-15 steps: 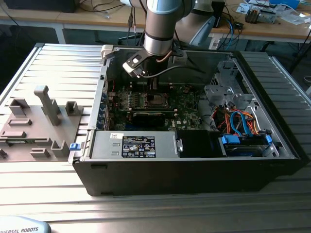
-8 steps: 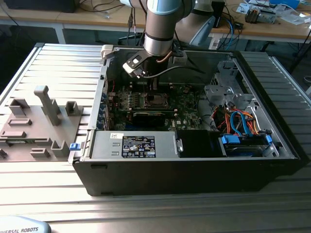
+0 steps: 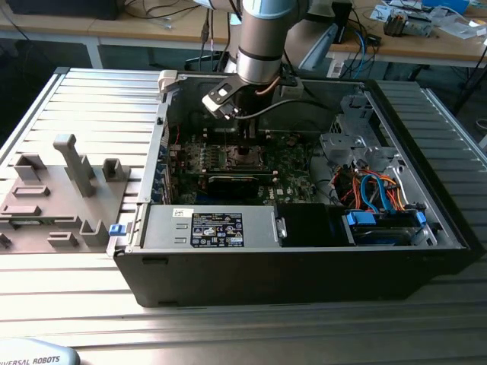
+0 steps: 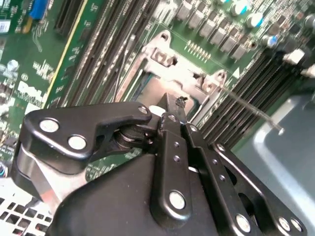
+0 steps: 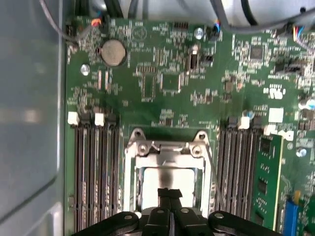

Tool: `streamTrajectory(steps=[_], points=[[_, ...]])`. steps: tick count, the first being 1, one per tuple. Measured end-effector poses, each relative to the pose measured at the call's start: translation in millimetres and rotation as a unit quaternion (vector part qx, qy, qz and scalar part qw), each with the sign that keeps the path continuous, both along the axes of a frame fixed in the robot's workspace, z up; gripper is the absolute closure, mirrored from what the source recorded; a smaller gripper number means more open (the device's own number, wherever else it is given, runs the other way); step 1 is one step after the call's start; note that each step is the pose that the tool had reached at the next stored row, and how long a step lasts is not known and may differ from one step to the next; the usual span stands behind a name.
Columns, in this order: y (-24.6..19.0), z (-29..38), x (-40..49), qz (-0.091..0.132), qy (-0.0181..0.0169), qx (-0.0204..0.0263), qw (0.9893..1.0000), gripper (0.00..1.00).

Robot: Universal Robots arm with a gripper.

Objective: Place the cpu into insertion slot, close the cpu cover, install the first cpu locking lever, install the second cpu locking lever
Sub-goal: 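Close the cpu cover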

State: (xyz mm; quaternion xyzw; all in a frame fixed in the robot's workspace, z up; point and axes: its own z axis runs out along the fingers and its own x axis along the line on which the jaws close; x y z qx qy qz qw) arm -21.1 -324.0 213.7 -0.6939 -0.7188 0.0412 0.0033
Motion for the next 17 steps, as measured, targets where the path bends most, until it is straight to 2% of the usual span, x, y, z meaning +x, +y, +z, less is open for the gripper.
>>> streamTrajectory(steps=[10, 12, 17], points=[[0.0, 29.3, 1.7, 0.000, 0.0002, 0.0000, 1.0000, 0.89], [0.0, 33.2, 1.7, 0.000, 0.0002, 0.0000, 1.0000, 0.89], [0.0, 37.6, 1.7, 0.000, 0.0002, 0.0000, 1.0000, 0.89]])
